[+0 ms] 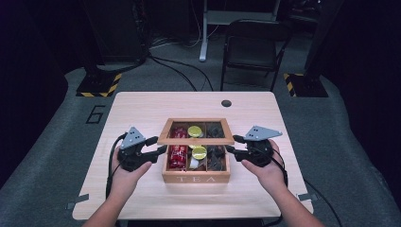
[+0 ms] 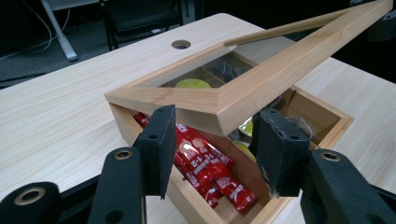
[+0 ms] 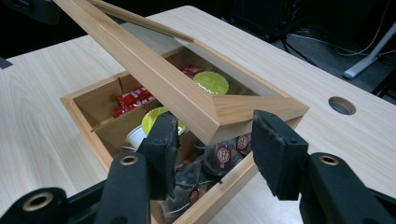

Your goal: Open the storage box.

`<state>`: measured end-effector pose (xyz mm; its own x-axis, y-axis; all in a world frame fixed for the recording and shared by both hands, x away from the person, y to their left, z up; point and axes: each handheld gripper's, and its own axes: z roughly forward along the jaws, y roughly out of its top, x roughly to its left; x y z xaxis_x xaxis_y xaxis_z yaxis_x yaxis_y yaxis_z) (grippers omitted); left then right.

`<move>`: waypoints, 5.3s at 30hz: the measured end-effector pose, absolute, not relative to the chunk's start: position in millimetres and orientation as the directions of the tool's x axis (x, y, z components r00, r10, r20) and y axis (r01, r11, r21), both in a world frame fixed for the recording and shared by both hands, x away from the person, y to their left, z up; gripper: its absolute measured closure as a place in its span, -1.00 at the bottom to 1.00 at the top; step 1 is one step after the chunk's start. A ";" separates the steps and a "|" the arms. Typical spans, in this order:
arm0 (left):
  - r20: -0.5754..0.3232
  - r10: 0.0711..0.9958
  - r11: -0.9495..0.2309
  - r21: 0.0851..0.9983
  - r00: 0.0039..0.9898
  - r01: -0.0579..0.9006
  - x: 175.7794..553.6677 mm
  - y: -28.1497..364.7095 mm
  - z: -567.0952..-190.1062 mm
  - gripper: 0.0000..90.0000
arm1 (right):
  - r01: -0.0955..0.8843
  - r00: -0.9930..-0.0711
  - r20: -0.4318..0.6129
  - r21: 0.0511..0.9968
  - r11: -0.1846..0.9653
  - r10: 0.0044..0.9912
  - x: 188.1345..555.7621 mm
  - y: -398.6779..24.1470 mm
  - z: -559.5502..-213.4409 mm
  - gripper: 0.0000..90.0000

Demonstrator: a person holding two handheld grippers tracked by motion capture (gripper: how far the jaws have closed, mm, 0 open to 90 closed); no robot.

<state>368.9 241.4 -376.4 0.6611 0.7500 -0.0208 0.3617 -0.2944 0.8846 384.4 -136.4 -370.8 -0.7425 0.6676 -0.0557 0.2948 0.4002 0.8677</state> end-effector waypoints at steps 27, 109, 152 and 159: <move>-0.004 0.756 -0.291 0.894 0.655 0.341 397.4 238.5 -345.8 0.12 | 0.269 -0.718 -0.108 0.869 0.416 0.688 413.2 -131.4 -352.3 0.14; -0.033 0.819 -0.230 0.896 0.573 0.381 468.4 232.4 -337.5 0.31 | 0.324 -0.625 -0.111 0.863 0.387 0.772 488.5 -117.0 -364.9 0.22; -0.051 0.836 -0.210 0.890 0.546 0.405 496.3 231.2 -347.5 0.37 | 0.380 -0.576 -0.072 0.859 0.344 0.815 517.0 -108.9 -380.3 0.33; -0.053 0.842 -0.207 0.887 0.537 0.412 499.9 229.8 -345.5 0.38 | 0.388 -0.565 -0.075 0.854 0.345 0.822 521.0 -106.1 -384.6 0.32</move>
<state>499.9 229.8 -345.5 0.5373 0.8418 -0.0526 0.4120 -0.2075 0.8872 521.0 -106.1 -384.6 -0.5649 0.8217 -0.0753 0.3884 0.3453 0.8543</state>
